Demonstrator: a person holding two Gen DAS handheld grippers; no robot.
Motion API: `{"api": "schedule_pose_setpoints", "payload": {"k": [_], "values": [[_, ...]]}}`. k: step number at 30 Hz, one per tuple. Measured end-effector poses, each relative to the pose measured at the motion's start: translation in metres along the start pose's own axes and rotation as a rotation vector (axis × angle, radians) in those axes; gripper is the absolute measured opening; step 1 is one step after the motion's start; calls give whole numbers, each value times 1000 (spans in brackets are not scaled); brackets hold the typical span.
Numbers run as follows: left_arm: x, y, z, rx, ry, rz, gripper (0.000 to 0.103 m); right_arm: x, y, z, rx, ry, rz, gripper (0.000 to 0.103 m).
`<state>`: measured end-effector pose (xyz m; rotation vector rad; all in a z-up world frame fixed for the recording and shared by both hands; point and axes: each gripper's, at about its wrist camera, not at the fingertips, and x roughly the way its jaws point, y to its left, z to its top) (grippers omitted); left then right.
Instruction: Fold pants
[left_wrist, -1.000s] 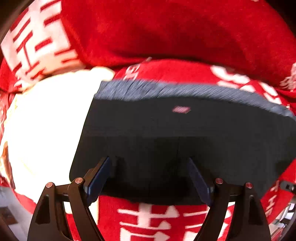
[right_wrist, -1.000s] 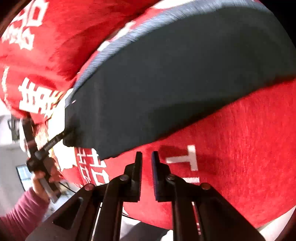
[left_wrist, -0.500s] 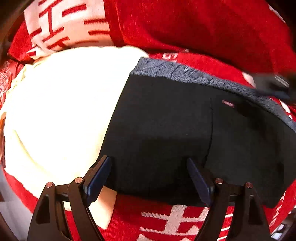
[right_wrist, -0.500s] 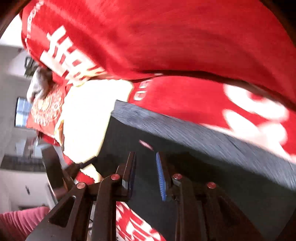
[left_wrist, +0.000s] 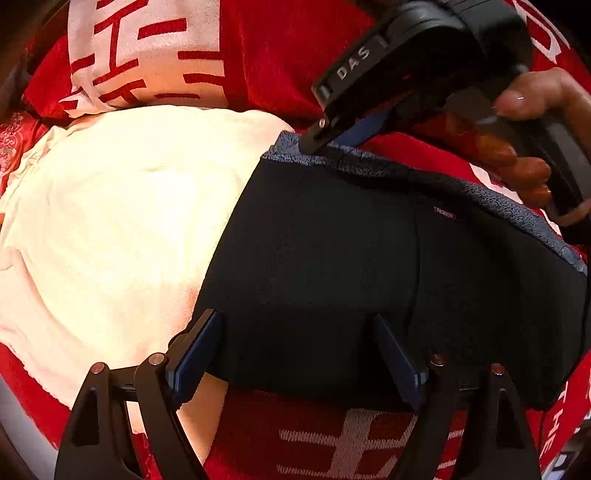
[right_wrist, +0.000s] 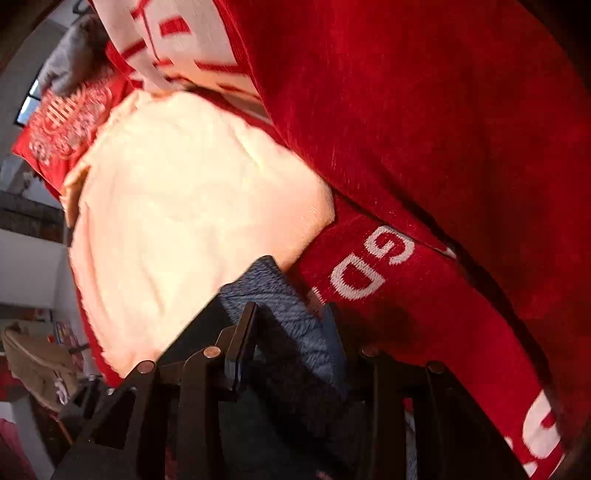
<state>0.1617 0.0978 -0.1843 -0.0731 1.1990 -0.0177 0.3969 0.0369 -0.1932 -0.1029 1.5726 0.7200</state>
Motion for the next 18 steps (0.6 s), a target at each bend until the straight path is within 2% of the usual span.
{"api": "schedule_pose_setpoints", "payload": {"k": [1,2,3,5,8,10,11,13,14,18], "values": [[1,0,9,0,-1,-4,85,2,-2,0,19,14,18,37],[2,1,10,1,-1,-7,85,3,-4,0,32,26,40,21],[2,1,10,0,1,-8,85,2,-4,0,33,37,56,14],[0,3,11,-8,15,-6,85,-4,1,0,13,39,78,10],[-5,7,16,-35,24,-4,85,-11,10,4,-2,27,127,9],[-9,10,16,-51,18,-2,85,-7,11,8,10,12,125,9],[-7,10,16,-49,24,3,85,-2,11,8,19,8,117,9],[1,4,14,-16,41,28,85,11,10,5,27,16,35,9],[2,2,14,1,34,38,88,14,11,3,31,11,21,10],[2,3,16,6,44,39,88,-12,17,-13,66,-46,-18,17]]}}
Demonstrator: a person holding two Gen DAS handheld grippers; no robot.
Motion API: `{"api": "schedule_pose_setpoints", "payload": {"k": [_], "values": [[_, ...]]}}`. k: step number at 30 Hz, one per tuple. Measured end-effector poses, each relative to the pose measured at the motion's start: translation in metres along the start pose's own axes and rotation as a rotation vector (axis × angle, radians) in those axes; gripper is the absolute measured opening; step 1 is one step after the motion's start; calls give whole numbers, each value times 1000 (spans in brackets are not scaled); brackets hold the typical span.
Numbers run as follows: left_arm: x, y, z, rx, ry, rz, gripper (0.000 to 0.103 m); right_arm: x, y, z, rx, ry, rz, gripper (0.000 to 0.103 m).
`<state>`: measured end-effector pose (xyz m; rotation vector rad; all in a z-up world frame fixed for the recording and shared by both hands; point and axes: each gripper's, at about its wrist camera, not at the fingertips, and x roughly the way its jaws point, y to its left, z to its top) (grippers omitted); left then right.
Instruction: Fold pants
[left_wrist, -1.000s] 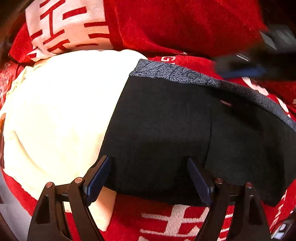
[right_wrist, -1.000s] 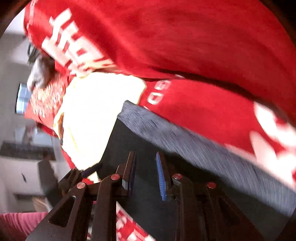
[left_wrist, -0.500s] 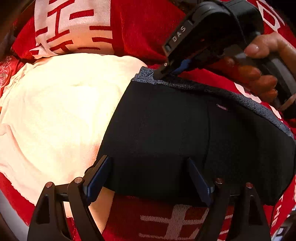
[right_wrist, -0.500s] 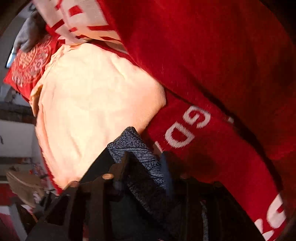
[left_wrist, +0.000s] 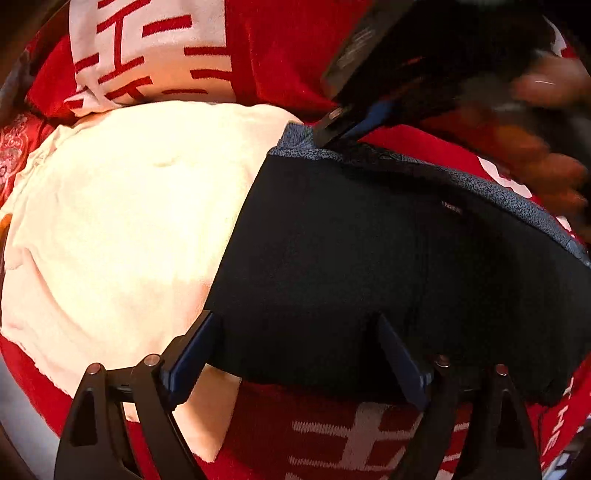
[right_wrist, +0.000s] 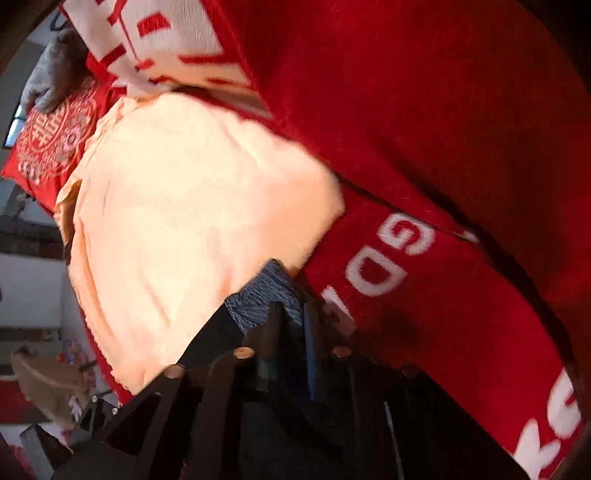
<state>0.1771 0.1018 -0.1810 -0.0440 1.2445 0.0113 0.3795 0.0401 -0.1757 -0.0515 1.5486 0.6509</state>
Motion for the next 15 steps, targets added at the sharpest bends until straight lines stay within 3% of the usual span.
{"api": "schedule_pose_setpoints", "payload": {"k": [2,5,10,15], "values": [[-1,0,2,1,15,7,88,-27,1,-19,-15,-41,-17,26],[-4,-6,7,22,50,25,88,-64,-10,-58,21,-88,-13,60],[-17,-27,4,79,125,28,88,-110,-60,-148,233,-102,9,61],[-39,-78,-4,187,172,27,88,-138,-110,-238,473,-121,20,64]]}}
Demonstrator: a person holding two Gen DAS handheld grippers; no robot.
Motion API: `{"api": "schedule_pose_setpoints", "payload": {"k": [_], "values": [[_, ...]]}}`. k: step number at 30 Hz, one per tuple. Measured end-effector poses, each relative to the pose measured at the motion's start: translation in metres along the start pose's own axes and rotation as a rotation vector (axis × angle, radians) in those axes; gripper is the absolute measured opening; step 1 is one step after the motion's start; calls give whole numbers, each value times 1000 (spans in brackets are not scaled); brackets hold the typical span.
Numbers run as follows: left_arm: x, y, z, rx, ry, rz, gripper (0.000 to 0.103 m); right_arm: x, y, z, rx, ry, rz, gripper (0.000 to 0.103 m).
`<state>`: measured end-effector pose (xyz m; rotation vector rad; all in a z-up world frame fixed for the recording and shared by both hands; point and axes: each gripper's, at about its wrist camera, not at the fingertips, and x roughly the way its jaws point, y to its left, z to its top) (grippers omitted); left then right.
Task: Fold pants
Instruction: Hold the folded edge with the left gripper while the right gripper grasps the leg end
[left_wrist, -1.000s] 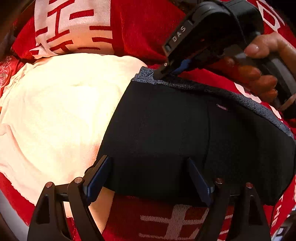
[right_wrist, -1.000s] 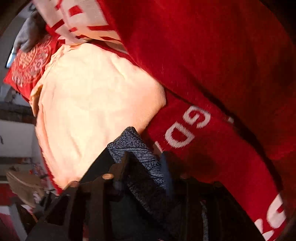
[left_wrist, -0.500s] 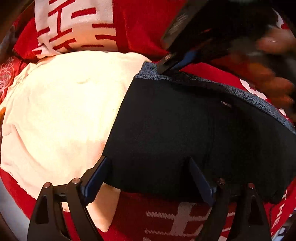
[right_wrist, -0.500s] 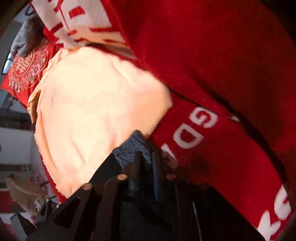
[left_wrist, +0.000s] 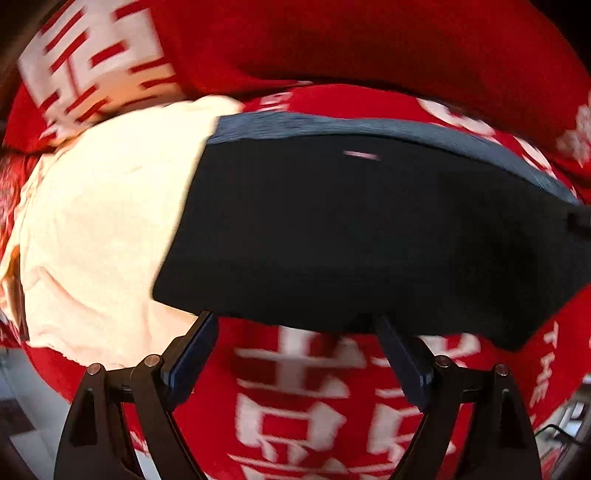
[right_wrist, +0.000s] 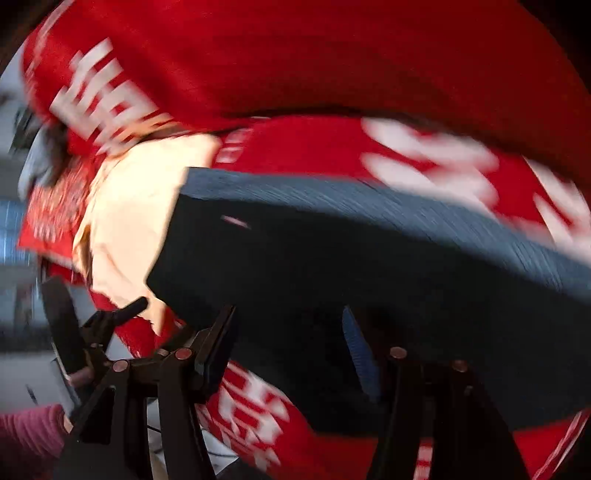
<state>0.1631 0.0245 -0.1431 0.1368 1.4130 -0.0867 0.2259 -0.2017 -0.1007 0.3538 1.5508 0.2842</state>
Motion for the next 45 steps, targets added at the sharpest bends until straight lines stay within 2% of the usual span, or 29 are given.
{"api": "schedule_pose_setpoints", "payload": {"k": [9,15,21,28,31,41,45], "values": [[-22,-121,1,148,29,-30,88,-46,-121,-103,309,-36,27,65],[-25,-198,6,241,52,-49,88,-67,-180,-145,403,-61,60,65],[-22,-269,12,298,88,-50,88,-92,-243,-168,488,-113,88,65],[-18,-356,22,366,109,-67,88,-113,-307,-179,559,-161,106,65],[-16,-382,27,390,105,-66,88,-118,-328,-181,585,-176,117,65],[0,-424,72,318,52,-49,88,-119,-384,-192,687,-233,207,65],[18,-435,79,286,70,-59,88,-123,-404,-187,731,-279,228,65]]}}
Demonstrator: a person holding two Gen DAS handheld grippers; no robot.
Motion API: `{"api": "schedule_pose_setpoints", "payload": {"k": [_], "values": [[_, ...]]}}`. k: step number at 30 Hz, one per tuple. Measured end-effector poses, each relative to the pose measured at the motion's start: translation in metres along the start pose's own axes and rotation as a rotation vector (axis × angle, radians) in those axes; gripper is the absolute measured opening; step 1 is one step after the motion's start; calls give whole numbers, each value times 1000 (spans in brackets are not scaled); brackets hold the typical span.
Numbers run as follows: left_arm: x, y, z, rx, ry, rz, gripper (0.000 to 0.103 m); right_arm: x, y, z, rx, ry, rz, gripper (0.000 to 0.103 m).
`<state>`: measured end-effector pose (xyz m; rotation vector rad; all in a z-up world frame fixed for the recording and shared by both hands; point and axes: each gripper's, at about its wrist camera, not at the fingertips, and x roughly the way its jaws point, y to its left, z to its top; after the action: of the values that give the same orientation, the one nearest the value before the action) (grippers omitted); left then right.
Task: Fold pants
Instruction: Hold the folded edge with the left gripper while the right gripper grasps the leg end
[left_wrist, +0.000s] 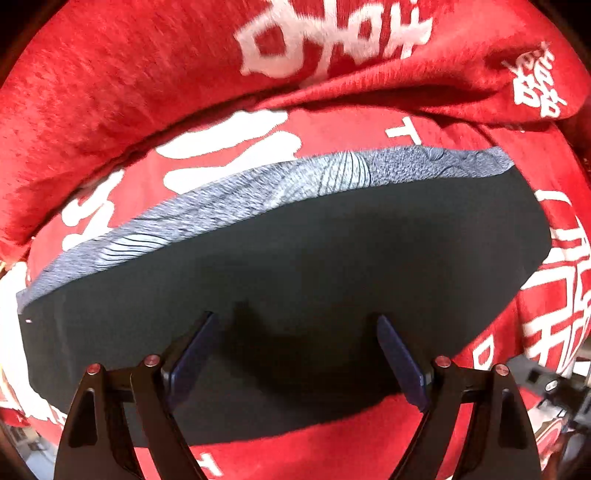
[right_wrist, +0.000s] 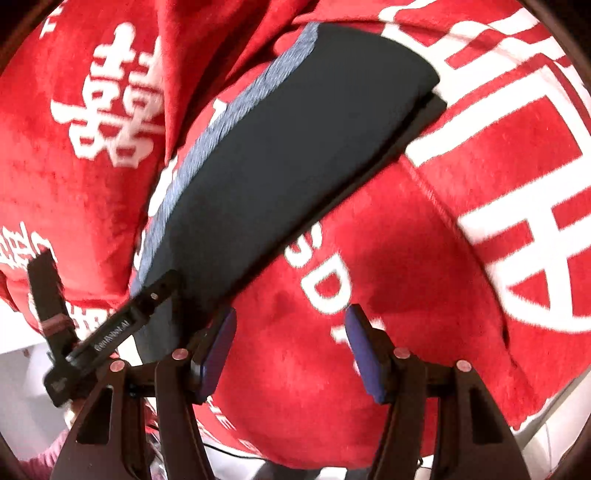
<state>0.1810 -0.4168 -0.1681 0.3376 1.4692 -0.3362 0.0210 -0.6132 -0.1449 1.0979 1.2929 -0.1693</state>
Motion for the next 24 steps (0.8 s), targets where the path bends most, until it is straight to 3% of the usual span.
{"api": "schedule_pose_setpoints", "payload": {"k": [5,12,15,19,24], "values": [[17,6,-2,-60,12,8,96,-5,-11,20,29,-55,59,65],[16,5,-2,-39,0,24,96,3,-41,34,147,-119,147,64],[17,7,-2,-55,1,16,96,8,-56,34,194,-137,225,64],[17,9,-5,-54,-9,16,96,12,-69,48,228,-206,319,64],[16,10,-7,-45,-20,16,96,20,-77,67,247,-256,372,64]]}}
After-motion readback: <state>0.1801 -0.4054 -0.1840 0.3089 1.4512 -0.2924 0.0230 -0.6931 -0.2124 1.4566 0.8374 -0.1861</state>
